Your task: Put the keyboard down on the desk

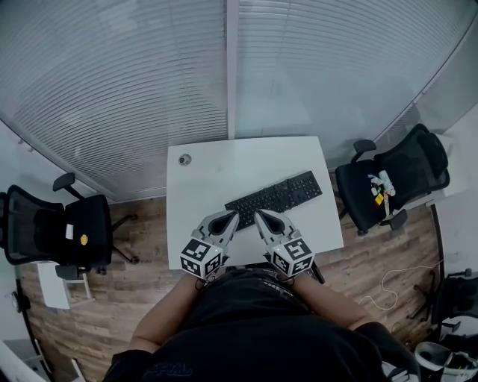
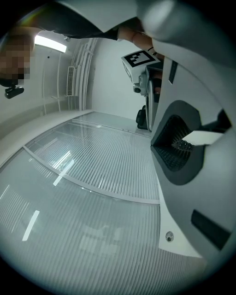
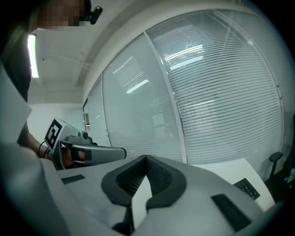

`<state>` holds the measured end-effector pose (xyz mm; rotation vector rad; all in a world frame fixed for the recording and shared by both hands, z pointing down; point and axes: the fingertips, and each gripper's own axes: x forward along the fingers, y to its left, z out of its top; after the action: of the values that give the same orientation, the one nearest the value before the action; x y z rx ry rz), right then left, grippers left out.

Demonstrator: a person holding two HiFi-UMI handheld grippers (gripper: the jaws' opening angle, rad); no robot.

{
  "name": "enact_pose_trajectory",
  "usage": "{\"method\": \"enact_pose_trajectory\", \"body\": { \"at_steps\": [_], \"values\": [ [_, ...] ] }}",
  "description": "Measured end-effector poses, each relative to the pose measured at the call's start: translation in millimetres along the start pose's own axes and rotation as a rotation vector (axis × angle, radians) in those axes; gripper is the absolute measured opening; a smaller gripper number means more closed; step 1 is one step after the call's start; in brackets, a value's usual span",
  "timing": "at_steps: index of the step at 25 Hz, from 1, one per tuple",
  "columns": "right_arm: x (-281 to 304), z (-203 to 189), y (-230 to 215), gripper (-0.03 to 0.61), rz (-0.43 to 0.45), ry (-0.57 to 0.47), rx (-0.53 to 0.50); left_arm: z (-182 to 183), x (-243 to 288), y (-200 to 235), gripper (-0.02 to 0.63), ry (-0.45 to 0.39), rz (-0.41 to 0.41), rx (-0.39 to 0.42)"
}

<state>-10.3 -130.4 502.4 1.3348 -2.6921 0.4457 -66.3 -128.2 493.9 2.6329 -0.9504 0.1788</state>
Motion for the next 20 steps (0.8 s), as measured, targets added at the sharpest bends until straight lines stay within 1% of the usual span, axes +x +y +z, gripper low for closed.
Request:
{"method": "enact_pose_trajectory", "body": {
  "at_steps": [4, 9, 13, 15, 17, 20],
  "values": [
    [1, 13, 7, 0.023, 0.009, -0.026, -0.01, 6, -2, -4, 0.015, -0.021, -0.014, 0.01],
    [-5, 19, 11, 0.023, 0.01, -0.036, -0.013, 10, -10, -5, 0.015, -0.045, -0.023, 0.002],
    [-13, 26, 11, 0.023, 0.047, -0.045, -0.005, 24, -16, -6, 0.015, -0.088, -0.001, 0.018],
    [-23, 31, 10, 0.023, 0.066, -0.049, -0.023, 31, -18, -12, 0.015, -0.108, 0.013, 0.034],
    [-31, 35, 7, 0.023, 0.078, -0.05, -0.038, 35, -18, -17, 0.015, -0.115, 0.021, 0.044],
    [-39, 35, -2, 0.023, 0.106, -0.035, -0.026, 37, -17, -26, 0.015, -0.125, 0.04, 0.042]
  ]
}}
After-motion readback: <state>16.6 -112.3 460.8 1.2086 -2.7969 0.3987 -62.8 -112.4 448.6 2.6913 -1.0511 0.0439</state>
